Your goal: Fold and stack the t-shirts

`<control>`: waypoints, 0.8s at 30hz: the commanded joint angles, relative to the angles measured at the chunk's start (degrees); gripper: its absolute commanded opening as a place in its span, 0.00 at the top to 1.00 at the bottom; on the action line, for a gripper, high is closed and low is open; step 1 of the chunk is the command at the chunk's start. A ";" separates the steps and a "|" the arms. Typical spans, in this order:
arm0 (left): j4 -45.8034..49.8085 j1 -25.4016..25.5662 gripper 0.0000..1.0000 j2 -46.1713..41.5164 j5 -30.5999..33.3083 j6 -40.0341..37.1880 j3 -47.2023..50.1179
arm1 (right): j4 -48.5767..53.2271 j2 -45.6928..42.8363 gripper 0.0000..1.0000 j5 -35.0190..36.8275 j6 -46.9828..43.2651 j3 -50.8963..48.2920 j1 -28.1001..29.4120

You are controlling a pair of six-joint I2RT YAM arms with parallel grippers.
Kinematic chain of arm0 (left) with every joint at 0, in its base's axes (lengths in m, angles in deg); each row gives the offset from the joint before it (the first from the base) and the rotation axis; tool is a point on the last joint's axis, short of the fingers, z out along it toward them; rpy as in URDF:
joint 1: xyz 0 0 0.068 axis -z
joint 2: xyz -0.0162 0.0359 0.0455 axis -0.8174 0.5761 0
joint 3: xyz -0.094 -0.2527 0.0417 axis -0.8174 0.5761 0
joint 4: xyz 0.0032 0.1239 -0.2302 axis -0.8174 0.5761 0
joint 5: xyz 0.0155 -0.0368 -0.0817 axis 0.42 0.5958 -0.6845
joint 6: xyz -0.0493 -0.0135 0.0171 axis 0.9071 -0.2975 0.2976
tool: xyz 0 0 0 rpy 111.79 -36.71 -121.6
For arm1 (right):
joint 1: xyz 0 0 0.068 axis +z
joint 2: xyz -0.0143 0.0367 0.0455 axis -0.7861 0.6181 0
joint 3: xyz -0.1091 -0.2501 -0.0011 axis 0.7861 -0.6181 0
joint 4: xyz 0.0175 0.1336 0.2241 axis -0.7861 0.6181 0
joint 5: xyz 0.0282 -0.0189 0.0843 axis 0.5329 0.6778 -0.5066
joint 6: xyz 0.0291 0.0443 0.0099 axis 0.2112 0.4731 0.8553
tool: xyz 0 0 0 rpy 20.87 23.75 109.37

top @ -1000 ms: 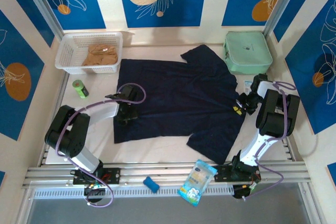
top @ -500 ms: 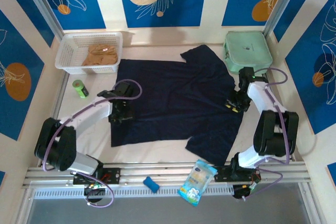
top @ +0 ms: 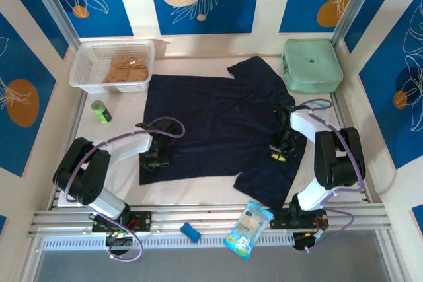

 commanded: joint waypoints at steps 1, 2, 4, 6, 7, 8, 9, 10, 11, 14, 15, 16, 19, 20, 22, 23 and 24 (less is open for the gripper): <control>-2.36 -0.11 0.44 3.33 5.42 2.55 -0.77 | -2.46 3.36 0.87 0.78 0.58 0.78 -1.00; -2.44 -0.18 0.45 4.33 5.86 2.42 -1.49 | -2.69 4.58 0.87 0.81 0.09 1.70 -1.36; -2.31 -0.45 0.44 6.96 7.04 1.73 -3.32 | -2.85 6.96 0.88 1.66 -0.84 4.40 -1.98; -2.13 -1.02 0.44 9.06 8.15 0.80 -5.03 | -3.11 8.91 0.89 2.54 -1.93 7.44 -2.41; -2.15 -1.52 0.44 10.15 8.59 0.24 -5.88 | -3.08 10.14 0.89 2.94 -2.48 9.24 -2.68; -2.10 -1.96 0.44 10.89 8.96 -0.28 -6.61 | -2.92 11.14 0.89 3.12 -2.88 10.64 -2.91; -2.03 -2.57 0.44 11.68 9.35 -0.94 -7.49 | -2.81 12.46 0.90 3.23 -3.49 12.46 -3.37; -1.77 -3.23 0.45 12.35 9.69 -1.58 -8.38 | -2.76 13.73 0.90 3.37 -3.97 14.30 -3.74; -1.55 -3.77 0.45 12.71 10.20 -2.16 -9.15 | -2.59 14.91 0.90 3.39 -4.31 15.81 -4.01; -1.32 -5.47 0.45 13.56 11.47 -4.03 -11.59 | -2.46 17.59 0.91 2.82 -5.22 18.90 -4.89; -1.31 -5.92 0.45 13.82 11.85 -4.77 -12.43 | -2.69 18.26 0.91 2.68 -5.44 19.67 -5.14; -1.35 -6.21 0.45 14.13 12.21 -5.41 -13.29 | -2.79 18.83 0.91 2.61 -5.57 20.10 -5.40; -1.80 -6.61 0.46 15.42 12.86 -7.12 -15.74 | -3.33 19.90 0.91 2.36 -5.97 20.78 -5.85; -1.90 -6.62 0.46 15.93 12.76 -7.65 -16.53 | -3.39 20.06 0.91 2.38 -6.11 20.88 -5.95; -1.62 -6.61 0.47 16.86 12.14 -8.38 -18.05 | -3.27 20.03 0.91 2.09 -6.32 21.01 -6.02; -1.30 -6.61 0.47 16.92 11.70 -8.54 -18.52 | -3.01 19.62 0.91 1.77 -6.48 21.07 -5.95; -0.74 -6.46 0.47 16.54 11.39 -8.65 -18.98 | -2.77 18.65 0.91 1.29 -6.71 21.11 -5.79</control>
